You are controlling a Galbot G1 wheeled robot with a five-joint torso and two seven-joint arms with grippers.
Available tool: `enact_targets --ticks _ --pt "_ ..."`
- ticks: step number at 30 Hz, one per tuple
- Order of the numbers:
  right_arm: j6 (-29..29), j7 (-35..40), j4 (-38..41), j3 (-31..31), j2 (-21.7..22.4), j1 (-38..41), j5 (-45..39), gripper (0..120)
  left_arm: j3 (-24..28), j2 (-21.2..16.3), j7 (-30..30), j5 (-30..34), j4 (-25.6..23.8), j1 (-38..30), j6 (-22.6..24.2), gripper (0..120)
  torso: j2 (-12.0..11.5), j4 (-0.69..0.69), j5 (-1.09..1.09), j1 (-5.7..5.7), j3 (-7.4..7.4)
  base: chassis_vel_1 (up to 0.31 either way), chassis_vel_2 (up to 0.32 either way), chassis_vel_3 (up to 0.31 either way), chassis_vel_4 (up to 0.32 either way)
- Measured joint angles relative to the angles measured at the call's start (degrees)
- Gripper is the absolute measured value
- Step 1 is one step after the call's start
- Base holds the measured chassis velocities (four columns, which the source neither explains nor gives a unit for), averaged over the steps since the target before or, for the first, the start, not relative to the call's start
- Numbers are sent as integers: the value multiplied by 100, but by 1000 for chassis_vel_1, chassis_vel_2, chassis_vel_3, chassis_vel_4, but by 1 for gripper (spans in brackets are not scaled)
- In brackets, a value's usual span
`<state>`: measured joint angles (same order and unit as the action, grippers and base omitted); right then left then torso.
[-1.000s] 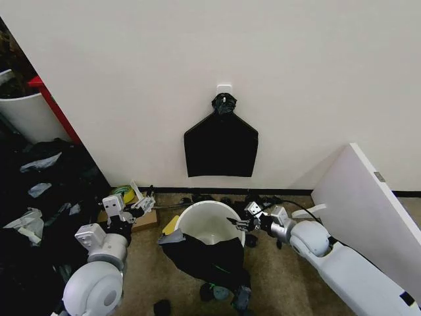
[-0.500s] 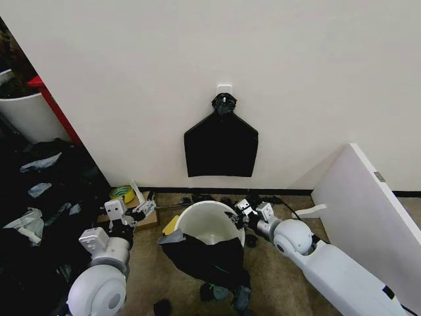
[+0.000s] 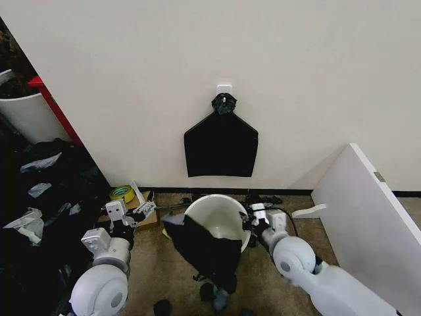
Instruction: Place the garbage bag over the trash bin.
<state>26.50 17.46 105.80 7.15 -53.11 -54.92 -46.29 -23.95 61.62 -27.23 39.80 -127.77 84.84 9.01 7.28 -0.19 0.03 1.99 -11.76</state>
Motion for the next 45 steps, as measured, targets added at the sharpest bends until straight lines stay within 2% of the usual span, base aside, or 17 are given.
enact_targets --ticks 2,4,5,8,9,12,15,21,25,28,29,34,36,37,42,43,45 --pt "-563 1309 508 -128 49 -393 -1011 3 7 10 -6 -3 22 5 -30 100 0 0 1 0 0 0 0 0 0" --pt "-1134 2141 871 -399 -57 -810 -1587 3 11 21 -17 -24 51 30 -77 100 0 0 0 0 0 0 0 0 0" --pt "-1134 2141 871 -399 -57 -810 -1587 3 11 21 -17 -24 51 30 -77 100 0 0 0 0 0 0 0 0 0" --pt "-1872 3189 1160 -607 -451 -1400 -1747 2 41 69 -33 -73 27 65 -89 100 0 1 2 -1 1 0 0 0 0" --pt "-2136 3300 1161 -619 -537 -1557 -1709 2 51 87 -34 -105 -15 91 -91 100 0 1 1 -1 1 0 0 0 0" --pt "-2602 3376 1086 -633 -808 -1863 -1502 2 45 102 -34 -170 -150 213 -91 100 0 0 2 -1 1 0 0 0 0" --pt "-2819 3386 1000 -602 -955 -1961 -1338 2 9 102 -35 -210 -245 306 -97 100 0 0 1 -1 1 0 0 0 0" --pt "-2896 3451 965 -570 -1094 -2066 -1107 3 -23 141 -48 -277 -384 431 -101 100 0 1 1 -1 1 0 0 0 0" --pt "-2937 3415 1082 -599 -1062 -2159 -798 18 -24 147 -51 -299 -396 462 -101 100 0 1 2 -1 1 0 0 0 0" --pt "-3276 3060 1341 -663 -951 -2269 -33 30 -8 142 -52 -305 -286 453 -102 100 0 0 1 -1 1 0 0 0 0" --pt "-3276 3060 1341 -663 -951 -2269 -33 30 -8 142 -52 -305 -286 453 -102 100 0 0 1 -1 1 0 0 0 0" --pt "-3608 2242 1887 -413 -783 -2379 692 52 45 111 -52 -281 127 349 -102 100 0 1 1 0 0 0 0 0 0" --pt "-3492 1993 2129 -171 -734 -2400 677 60 45 110 -51 -232 351 252 -101 100 0 0 0 0 0 0 0 0 0" --pt "-3492 1993 2129 -171 -734 -2400 677 60 45 110 -51 -232 351 252 -101 100 0 0 0 0 0 0 0 0 0" --pt "-2564 2051 2357 597 -726 -2120 582 81 20 127 -52 -82 641 116 -76 100 0 0 0 0 0 0 0 0 0" --pt "-2564 2051 2357 597 -726 -2120 582 81 20 127 -52 -82 641 116 -76 100 0 0 0 0 0 0 0 0 0" --pt "-2386 2088 2275 742 -739 -1978 544 90 20 128 -53 -54 632 132 -59 100 0 1 1 0 0 0 0 0 0"
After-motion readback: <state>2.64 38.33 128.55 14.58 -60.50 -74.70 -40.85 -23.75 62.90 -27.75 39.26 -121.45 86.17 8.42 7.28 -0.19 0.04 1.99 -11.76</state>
